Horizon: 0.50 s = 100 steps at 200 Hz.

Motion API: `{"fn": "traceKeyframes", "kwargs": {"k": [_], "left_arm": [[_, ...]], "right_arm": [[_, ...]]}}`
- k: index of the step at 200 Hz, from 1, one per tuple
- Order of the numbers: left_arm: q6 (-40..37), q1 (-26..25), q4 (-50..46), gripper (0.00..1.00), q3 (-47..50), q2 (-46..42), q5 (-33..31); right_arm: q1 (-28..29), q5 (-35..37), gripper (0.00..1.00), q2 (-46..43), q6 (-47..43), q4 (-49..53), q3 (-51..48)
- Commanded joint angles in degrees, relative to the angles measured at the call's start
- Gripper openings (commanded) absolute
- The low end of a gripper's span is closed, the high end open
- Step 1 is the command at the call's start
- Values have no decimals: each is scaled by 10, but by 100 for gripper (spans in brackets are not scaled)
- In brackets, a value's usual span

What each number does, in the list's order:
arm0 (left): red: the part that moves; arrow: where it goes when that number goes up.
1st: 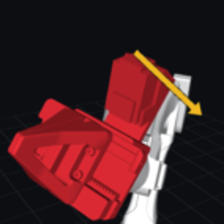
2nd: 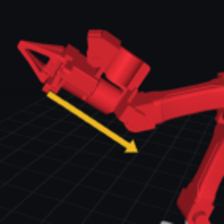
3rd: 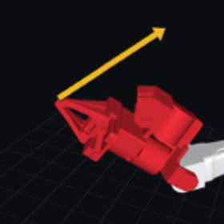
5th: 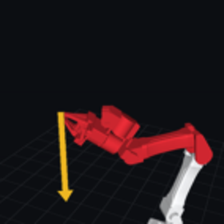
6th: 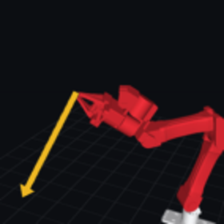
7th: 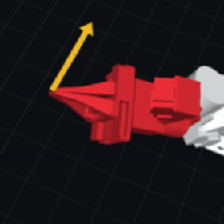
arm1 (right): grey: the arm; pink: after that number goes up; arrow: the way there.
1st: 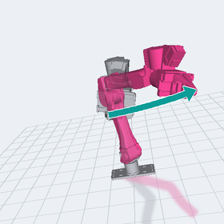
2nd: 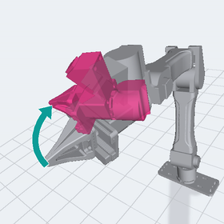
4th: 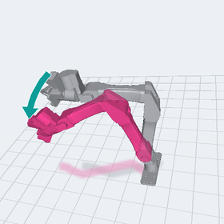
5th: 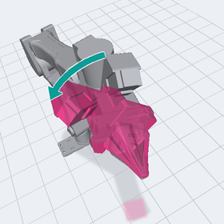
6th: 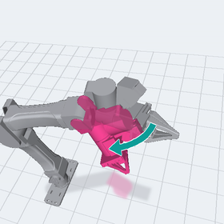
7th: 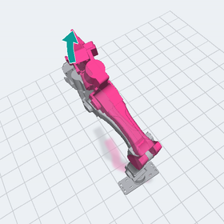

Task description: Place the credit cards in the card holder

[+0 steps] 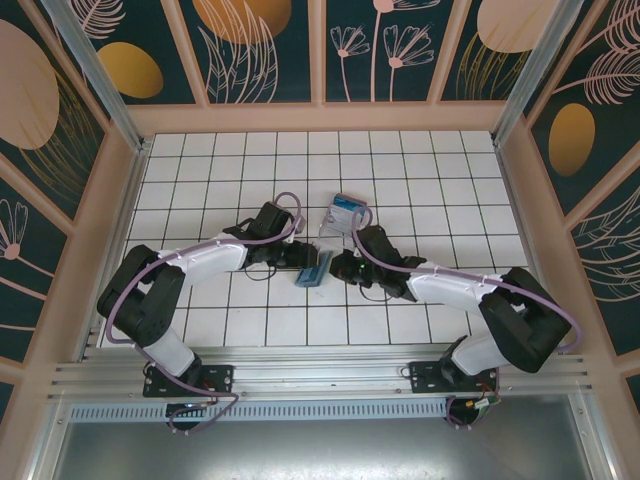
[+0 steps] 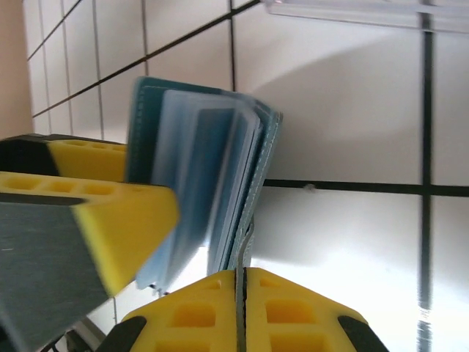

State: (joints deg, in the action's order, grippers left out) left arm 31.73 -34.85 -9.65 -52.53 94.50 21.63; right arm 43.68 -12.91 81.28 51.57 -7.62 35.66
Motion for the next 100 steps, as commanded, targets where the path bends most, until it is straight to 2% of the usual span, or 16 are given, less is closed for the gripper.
{"fn": "traceKeyframes", "kwargs": {"k": [1,48,100], "left_arm": [[3,-1,-6,55,-7,-8,-12],[5,-2,0,55,-4,4,-6],[21,-2,18,62,6,-8,19]], "right_arm": [[-9,6,6,-19,3,-21,-20],[-10,5,6,-29,3,-22,-23],[-11,2,6,-20,2,-27,-24]]}}
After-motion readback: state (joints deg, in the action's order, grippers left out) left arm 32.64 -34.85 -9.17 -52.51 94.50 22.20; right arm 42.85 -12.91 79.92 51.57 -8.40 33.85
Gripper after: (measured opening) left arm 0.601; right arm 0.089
